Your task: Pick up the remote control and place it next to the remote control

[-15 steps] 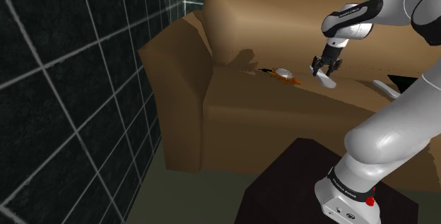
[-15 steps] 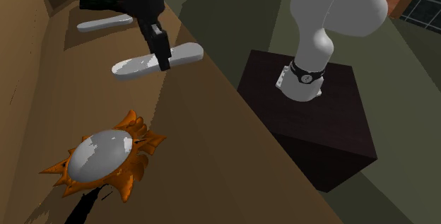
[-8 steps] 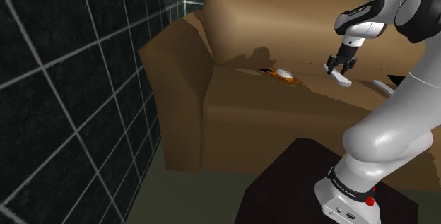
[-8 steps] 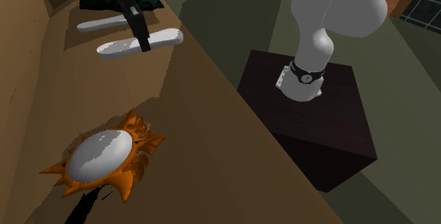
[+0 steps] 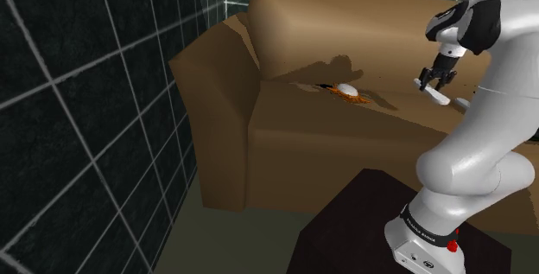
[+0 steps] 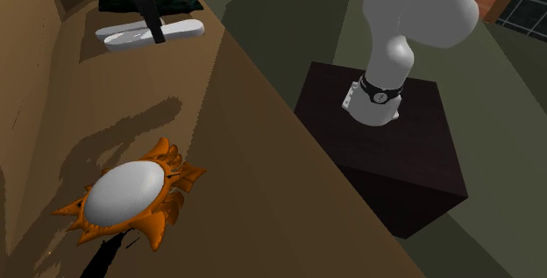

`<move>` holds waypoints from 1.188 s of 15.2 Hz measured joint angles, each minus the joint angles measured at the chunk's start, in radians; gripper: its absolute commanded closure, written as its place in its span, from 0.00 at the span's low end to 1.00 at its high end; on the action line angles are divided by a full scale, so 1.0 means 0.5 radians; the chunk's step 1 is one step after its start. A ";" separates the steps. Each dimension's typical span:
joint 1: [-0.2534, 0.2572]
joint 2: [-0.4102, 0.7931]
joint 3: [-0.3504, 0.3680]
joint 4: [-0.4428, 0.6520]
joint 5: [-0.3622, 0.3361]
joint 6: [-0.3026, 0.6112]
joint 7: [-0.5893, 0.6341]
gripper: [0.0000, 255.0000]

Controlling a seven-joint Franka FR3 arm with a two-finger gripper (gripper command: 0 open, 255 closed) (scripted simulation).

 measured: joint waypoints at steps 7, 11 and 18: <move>-0.354 0.441 -0.019 0.590 0.258 -0.230 -0.344 1.00; -0.549 0.665 0.004 0.917 0.364 -0.357 -0.453 1.00; -0.557 0.720 0.022 0.812 0.398 -0.208 -0.490 1.00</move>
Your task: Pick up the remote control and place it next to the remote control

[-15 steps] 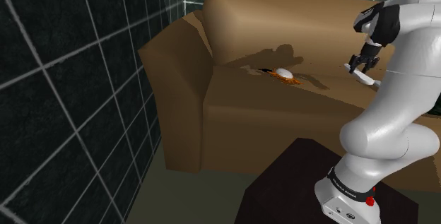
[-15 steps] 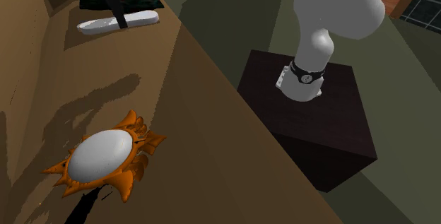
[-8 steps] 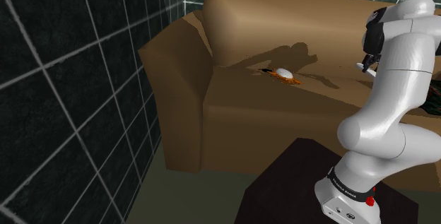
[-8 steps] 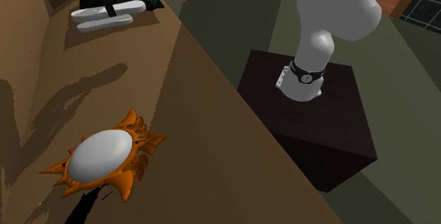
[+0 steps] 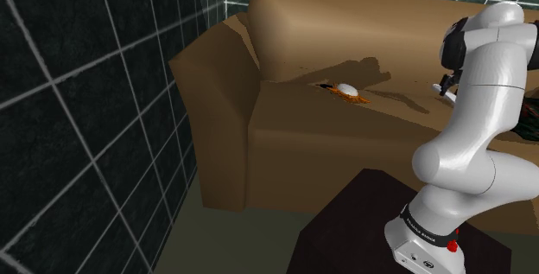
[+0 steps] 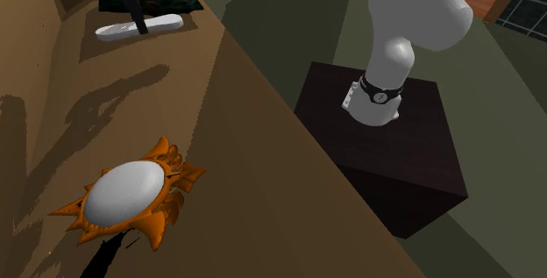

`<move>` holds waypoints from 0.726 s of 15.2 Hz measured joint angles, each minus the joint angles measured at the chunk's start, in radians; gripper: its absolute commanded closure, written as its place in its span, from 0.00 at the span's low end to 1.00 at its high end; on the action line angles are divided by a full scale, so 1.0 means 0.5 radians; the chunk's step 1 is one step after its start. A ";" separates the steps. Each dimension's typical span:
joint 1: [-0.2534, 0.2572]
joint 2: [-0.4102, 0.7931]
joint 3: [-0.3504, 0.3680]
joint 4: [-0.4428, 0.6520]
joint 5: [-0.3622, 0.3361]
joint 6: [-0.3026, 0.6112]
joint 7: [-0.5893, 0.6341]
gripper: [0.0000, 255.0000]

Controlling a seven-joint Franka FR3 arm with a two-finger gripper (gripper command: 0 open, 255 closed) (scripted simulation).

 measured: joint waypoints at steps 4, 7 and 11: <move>0.007 0.024 0.011 -0.077 0.017 0.096 -0.013 1.00; 0.011 0.043 0.020 -0.131 0.031 0.165 -0.023 1.00; 0.013 0.049 0.023 -0.159 0.037 0.197 -0.029 1.00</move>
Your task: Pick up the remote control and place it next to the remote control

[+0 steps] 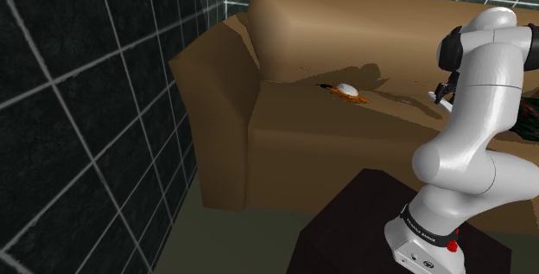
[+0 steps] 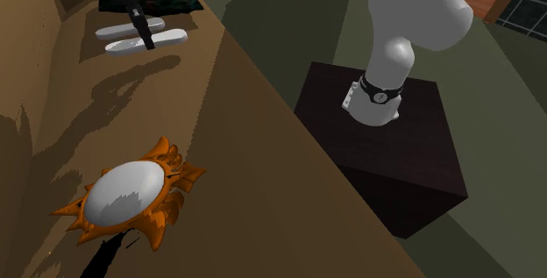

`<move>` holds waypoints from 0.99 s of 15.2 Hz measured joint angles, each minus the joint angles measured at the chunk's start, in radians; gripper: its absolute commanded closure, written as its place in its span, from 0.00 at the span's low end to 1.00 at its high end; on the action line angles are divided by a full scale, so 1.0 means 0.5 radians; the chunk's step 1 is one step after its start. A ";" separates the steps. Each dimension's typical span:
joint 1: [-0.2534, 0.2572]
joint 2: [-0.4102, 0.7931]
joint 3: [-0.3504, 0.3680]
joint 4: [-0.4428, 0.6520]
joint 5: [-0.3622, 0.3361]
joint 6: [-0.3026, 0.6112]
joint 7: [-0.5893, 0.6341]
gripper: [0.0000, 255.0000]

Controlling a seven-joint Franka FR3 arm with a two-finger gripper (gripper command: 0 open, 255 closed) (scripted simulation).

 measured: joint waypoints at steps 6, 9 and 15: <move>0.000 0.000 0.000 -0.001 0.000 0.002 0.000 0.00; 0.000 0.000 0.000 -0.001 0.000 0.002 0.000 0.00; -0.002 -0.063 -0.025 0.130 -0.040 -0.178 0.030 0.00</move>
